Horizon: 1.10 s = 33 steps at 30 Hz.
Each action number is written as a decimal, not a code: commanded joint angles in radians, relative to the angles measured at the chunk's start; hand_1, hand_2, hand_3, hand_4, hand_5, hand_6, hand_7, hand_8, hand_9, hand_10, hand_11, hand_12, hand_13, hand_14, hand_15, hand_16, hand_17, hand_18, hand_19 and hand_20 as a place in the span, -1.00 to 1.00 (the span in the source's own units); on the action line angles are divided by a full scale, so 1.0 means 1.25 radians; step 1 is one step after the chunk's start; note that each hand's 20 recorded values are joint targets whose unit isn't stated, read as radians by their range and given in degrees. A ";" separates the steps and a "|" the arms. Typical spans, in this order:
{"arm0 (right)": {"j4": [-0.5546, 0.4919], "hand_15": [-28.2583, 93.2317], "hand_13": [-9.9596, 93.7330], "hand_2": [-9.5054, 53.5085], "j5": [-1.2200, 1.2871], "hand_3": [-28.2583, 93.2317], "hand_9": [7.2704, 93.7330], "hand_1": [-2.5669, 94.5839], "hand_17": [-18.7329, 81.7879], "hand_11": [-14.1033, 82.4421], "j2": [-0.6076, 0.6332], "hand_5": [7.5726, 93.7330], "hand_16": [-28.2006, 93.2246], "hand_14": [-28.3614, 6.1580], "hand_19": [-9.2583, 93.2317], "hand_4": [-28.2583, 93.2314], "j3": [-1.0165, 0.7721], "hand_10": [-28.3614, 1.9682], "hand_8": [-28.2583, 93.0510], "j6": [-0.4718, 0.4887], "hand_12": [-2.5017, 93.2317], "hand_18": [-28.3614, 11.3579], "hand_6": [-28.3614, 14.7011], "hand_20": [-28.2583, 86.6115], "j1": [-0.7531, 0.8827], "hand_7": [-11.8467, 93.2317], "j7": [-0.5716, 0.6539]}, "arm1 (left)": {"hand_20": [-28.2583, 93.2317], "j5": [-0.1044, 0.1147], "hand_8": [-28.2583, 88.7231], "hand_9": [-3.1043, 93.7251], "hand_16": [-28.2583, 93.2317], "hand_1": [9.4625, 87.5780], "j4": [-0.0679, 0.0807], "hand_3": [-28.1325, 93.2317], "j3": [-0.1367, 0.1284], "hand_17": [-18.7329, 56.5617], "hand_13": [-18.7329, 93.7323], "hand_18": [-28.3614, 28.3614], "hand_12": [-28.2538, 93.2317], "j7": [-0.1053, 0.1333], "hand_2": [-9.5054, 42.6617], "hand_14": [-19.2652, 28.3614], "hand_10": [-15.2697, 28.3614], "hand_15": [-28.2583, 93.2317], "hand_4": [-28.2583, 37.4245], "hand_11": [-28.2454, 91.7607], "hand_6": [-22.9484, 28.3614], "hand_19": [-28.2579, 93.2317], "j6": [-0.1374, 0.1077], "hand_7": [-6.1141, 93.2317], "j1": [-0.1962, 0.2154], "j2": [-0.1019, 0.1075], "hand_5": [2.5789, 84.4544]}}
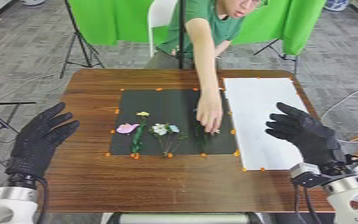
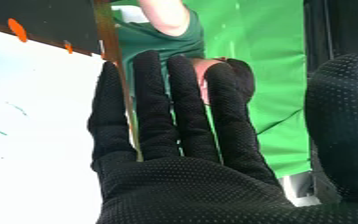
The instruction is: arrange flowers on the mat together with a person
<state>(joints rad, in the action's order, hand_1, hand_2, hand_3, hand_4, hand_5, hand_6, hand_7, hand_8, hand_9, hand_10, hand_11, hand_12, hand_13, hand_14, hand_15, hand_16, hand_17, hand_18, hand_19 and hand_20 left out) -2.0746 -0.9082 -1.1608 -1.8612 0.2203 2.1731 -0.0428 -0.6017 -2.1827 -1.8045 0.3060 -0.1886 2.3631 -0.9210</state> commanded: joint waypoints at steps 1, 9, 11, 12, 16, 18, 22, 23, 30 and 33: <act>0.008 -0.07 -0.09 -0.77 -0.002 0.88 -0.14 -0.58 -0.40 -0.42 -0.008 -0.17 -0.10 -0.13 0.14 -0.92 0.022 -0.11 -0.68 0.002 -0.44 -0.64 0.14 -0.01 -0.020 -0.51 0.008 | -0.40 0.002 -0.68 -0.23 -0.54 -0.53 0.005 0.62 -0.002 -0.60 -0.12 0.81 -0.27 -0.003 -0.59 0.57 0.37 0.13 -0.91 -0.03 0.01 0.30 -0.003 -0.43 0.007 0.001 -0.14; 0.015 -0.07 -0.09 -0.78 -0.006 0.88 -0.13 -0.58 -0.40 -0.42 -0.010 -0.17 -0.10 -0.14 0.14 -0.92 0.030 -0.12 -0.68 0.005 -0.44 -0.64 0.14 -0.01 -0.036 -0.51 0.008 | -0.40 0.002 -0.68 -0.23 -0.54 -0.53 0.004 0.61 0.002 -0.60 -0.12 0.81 -0.27 0.002 -0.59 0.57 0.37 0.12 -0.91 -0.03 0.01 0.30 -0.005 -0.43 0.004 0.006 -0.14; 0.015 -0.07 -0.09 -0.78 -0.006 0.88 -0.13 -0.58 -0.40 -0.42 -0.012 -0.17 -0.10 -0.13 0.14 -0.92 0.029 -0.12 -0.68 0.013 -0.45 -0.64 0.15 -0.01 -0.036 -0.51 0.014 | -0.40 0.005 -0.68 -0.23 -0.54 -0.53 0.005 0.61 0.003 -0.60 -0.12 0.81 -0.27 0.002 -0.59 0.57 0.37 0.12 -0.91 -0.03 0.01 0.30 -0.009 -0.43 0.005 0.002 -0.14; 0.015 -0.07 -0.09 -0.78 -0.008 0.88 -0.13 -0.58 -0.40 -0.42 -0.013 -0.17 -0.10 -0.13 0.14 -0.92 0.029 -0.12 -0.68 0.013 -0.44 -0.64 0.14 -0.01 -0.035 -0.51 0.013 | -0.40 0.008 -0.68 -0.23 -0.54 -0.53 0.007 0.62 0.006 -0.60 -0.12 0.81 -0.27 0.007 -0.59 0.57 0.37 0.12 -0.91 -0.03 0.01 0.30 -0.010 -0.43 0.005 0.003 -0.14; 0.010 -0.07 -0.09 -0.78 -0.003 0.88 -0.13 -0.58 -0.40 -0.41 -0.007 -0.17 -0.10 -0.14 0.14 -0.92 0.023 -0.11 -0.68 0.000 -0.44 -0.64 0.14 -0.02 -0.027 -0.51 0.008 | -0.39 0.008 -0.68 -0.23 -0.54 -0.52 0.008 0.61 0.011 -0.60 -0.12 0.81 -0.27 0.008 -0.59 0.57 0.37 0.12 -0.91 -0.04 0.01 0.30 -0.008 -0.43 -0.001 0.006 -0.14; 0.012 -0.07 -0.09 -0.78 -0.004 0.88 -0.13 -0.58 -0.40 -0.41 -0.008 -0.17 -0.10 -0.14 0.14 -0.92 0.022 -0.12 -0.68 0.006 -0.44 -0.64 0.14 -0.02 -0.032 -0.51 0.005 | -0.40 0.006 -0.68 -0.23 -0.54 -0.53 0.007 0.61 0.006 -0.60 -0.12 0.81 -0.27 0.008 -0.59 0.57 0.37 0.12 -0.91 -0.04 0.01 0.30 -0.007 -0.43 0.000 0.011 -0.14; 0.013 -0.07 -0.08 -0.78 -0.003 0.88 -0.13 -0.58 -0.40 -0.41 -0.012 -0.17 -0.10 -0.13 0.14 -0.93 0.028 -0.12 -0.68 0.014 -0.44 -0.64 0.14 -0.02 -0.038 -0.51 0.007 | -0.40 0.009 -0.68 -0.23 -0.54 -0.53 0.004 0.61 0.000 -0.60 -0.12 0.81 -0.27 0.012 -0.59 0.57 0.37 0.12 -0.91 -0.04 0.01 0.30 -0.013 -0.43 0.008 0.013 -0.14; 0.014 -0.06 -0.08 -0.78 -0.005 0.88 -0.13 -0.58 -0.40 -0.41 -0.012 -0.17 -0.10 -0.14 0.14 -0.93 0.029 -0.12 -0.68 0.017 -0.44 -0.64 0.14 -0.02 -0.038 -0.51 0.009 | -0.40 0.009 -0.68 -0.23 -0.54 -0.53 0.004 0.61 -0.001 -0.60 -0.12 0.81 -0.27 0.011 -0.59 0.58 0.37 0.12 -0.91 -0.04 0.01 0.30 -0.010 -0.43 0.010 0.011 -0.14; 0.014 -0.06 -0.08 -0.79 -0.002 0.89 -0.12 -0.58 -0.40 -0.41 -0.010 -0.16 -0.10 -0.15 0.14 -0.93 0.031 -0.12 -0.68 0.009 -0.44 -0.65 0.14 -0.01 -0.036 -0.51 0.009 | -0.40 0.003 -0.68 -0.23 -0.54 -0.52 0.006 0.61 -0.002 -0.60 -0.12 0.81 -0.27 0.001 -0.59 0.57 0.37 0.12 -0.90 -0.04 0.01 0.30 -0.001 -0.43 -0.001 0.017 -0.14; 0.017 -0.06 -0.08 -0.79 -0.011 0.89 -0.12 -0.58 -0.40 -0.41 -0.017 -0.16 -0.10 -0.15 0.14 -0.93 0.041 -0.12 -0.68 0.015 -0.44 -0.65 0.14 -0.01 -0.037 -0.51 0.013 | -0.39 0.007 -0.67 -0.23 -0.53 -0.52 0.006 0.61 -0.010 -0.60 -0.11 0.81 -0.27 -0.010 -0.59 0.57 0.37 0.12 -0.90 -0.04 0.01 0.30 0.004 -0.43 0.011 0.015 -0.14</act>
<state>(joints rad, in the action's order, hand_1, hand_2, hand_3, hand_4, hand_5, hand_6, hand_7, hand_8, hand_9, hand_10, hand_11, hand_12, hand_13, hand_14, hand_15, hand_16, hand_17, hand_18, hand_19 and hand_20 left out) -2.0584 -0.9094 -1.1673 -1.8276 0.2328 2.1258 -0.0315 -0.5980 -2.1799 -1.8025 0.3165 -0.1912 2.3539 -0.9047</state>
